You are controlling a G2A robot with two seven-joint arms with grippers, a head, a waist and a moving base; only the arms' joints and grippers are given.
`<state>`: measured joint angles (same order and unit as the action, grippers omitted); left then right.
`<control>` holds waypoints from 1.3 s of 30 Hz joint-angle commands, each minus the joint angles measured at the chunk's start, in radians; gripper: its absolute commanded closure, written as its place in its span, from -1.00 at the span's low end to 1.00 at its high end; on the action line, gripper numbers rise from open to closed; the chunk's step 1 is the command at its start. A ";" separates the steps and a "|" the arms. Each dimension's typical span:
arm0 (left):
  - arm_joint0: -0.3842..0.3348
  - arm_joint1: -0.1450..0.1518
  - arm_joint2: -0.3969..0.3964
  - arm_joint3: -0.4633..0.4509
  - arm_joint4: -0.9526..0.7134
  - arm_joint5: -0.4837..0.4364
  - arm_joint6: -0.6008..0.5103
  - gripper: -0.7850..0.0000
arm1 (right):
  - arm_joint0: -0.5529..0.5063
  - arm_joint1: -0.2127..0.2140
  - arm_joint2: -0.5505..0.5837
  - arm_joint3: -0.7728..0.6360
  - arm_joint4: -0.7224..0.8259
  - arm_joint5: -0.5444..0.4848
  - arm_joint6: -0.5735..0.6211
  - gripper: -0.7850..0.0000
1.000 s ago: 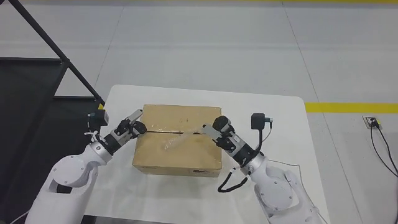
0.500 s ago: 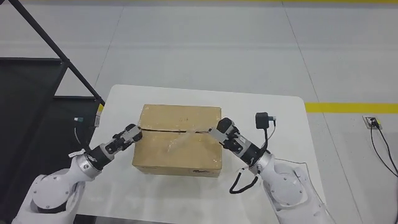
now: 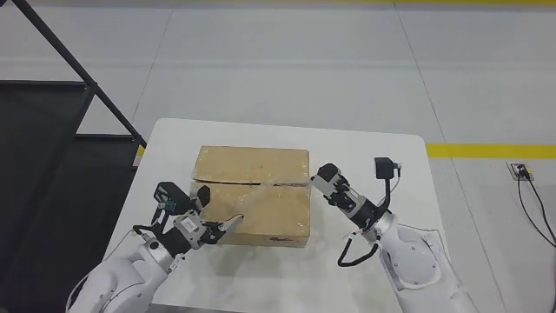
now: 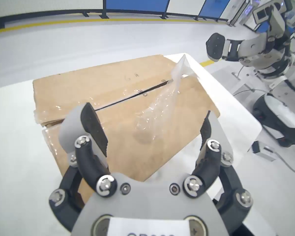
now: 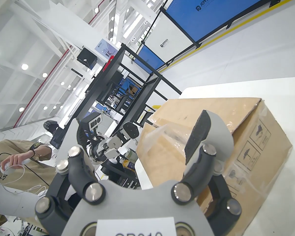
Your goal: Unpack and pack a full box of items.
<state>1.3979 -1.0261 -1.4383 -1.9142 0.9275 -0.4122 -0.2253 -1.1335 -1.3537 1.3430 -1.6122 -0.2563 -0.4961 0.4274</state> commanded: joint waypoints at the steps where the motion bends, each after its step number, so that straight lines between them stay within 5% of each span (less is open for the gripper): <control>1: 0.002 -0.003 0.012 -0.001 0.087 0.018 0.084 -1.00 | -0.010 0.003 0.009 0.000 0.007 -0.004 -0.002 -1.00; 10: 0.005 -0.003 0.017 -0.002 0.099 0.019 0.080 -1.00 | -0.016 0.011 0.020 0.011 0.017 -0.005 -0.006 -1.00; 17: 0.005 -0.003 0.053 0.006 0.303 0.019 0.116 -1.00 | 0.006 0.014 0.012 0.034 0.028 -0.004 -0.001 -1.00; 23: 0.004 -0.006 0.078 0.026 0.397 0.032 0.155 -0.05 | 0.006 0.018 0.014 0.050 0.042 -0.016 -0.007 -1.00; 34: -0.033 -0.016 0.125 0.076 0.520 0.088 0.170 0.18 | -0.005 0.025 0.016 0.057 0.052 -0.030 -0.021 -1.00; 38: -0.039 -0.019 0.132 0.084 0.520 0.087 0.169 0.95 | -0.005 0.027 0.013 0.058 0.055 -0.031 -0.026 -1.00; 39: -0.039 -0.019 0.131 0.083 0.511 0.082 0.168 1.00 | -0.005 0.028 0.013 0.058 0.055 -0.031 -0.026 -1.00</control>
<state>1.3587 -1.0450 -1.3066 -1.8303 1.4480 -0.3246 -0.0556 -1.1386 -1.3266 1.3563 -1.5542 -0.2009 -0.5269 0.4018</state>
